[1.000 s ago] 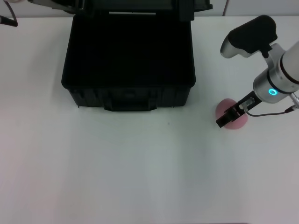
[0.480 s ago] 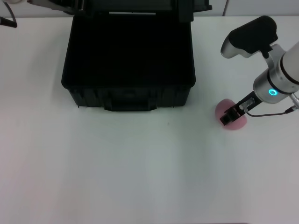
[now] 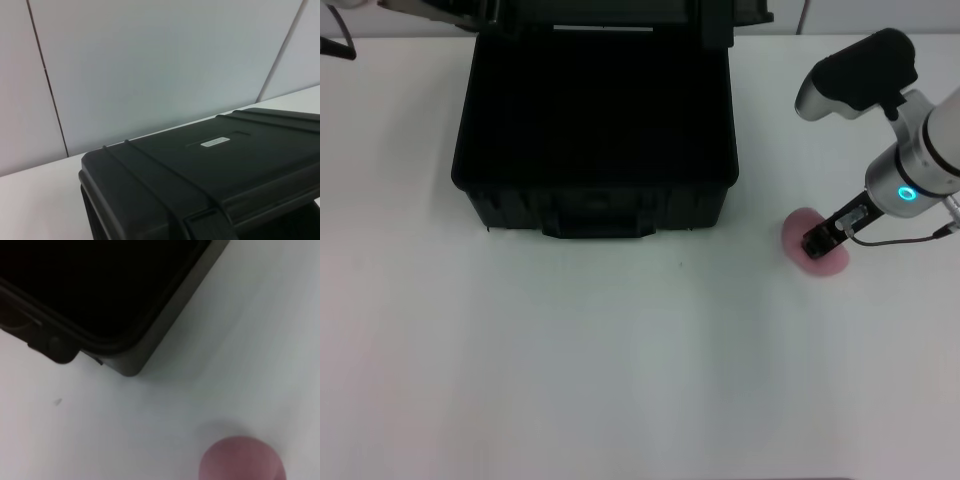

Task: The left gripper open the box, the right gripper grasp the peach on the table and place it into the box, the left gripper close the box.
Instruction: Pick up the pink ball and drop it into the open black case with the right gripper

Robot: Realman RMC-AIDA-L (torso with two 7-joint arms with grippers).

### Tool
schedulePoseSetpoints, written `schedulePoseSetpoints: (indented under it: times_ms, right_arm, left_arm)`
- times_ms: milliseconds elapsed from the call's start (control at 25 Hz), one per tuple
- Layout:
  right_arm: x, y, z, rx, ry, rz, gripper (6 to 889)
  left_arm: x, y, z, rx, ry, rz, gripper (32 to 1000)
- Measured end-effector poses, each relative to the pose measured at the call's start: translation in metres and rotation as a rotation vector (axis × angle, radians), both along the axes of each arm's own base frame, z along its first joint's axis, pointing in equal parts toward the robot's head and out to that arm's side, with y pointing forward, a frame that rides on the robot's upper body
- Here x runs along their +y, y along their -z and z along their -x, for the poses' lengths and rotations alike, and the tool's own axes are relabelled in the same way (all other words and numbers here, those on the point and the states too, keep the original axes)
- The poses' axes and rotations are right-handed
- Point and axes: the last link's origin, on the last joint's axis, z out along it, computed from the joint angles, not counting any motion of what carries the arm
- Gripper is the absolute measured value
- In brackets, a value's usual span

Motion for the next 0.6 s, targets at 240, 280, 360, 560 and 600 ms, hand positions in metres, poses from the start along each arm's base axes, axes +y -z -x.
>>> schedulePoseSetpoints:
  times_ms: [240, 280, 360, 560, 600]
  right_arm:
    - [0.002, -0.002, 0.001, 0.002, -0.004, -0.003, 144]
    - [0.002, -0.002, 0.002, 0.003, -0.007, -0.003, 137]
    - [0.003, -0.003, 0.005, 0.007, -0.014, -0.005, 125]
    - [0.005, -0.005, 0.011, 0.012, -0.027, -0.001, 102]
    - [0.005, -0.006, 0.012, 0.013, -0.03, -0.001, 97]
  left_arm:
    - [0.0, 0.0, 0.0, 0.002, 0.004, 0.0, 388]
    - [0.0, 0.0, 0.0, 0.002, 0.004, 0.0, 388]
    - [0.0, 0.0, 0.0, 0.002, 0.004, 0.0, 388]
    - [0.0, 0.0, 0.001, 0.003, 0.005, -0.001, 387]
    - [0.0, -0.001, 0.001, 0.002, 0.005, -0.002, 387]
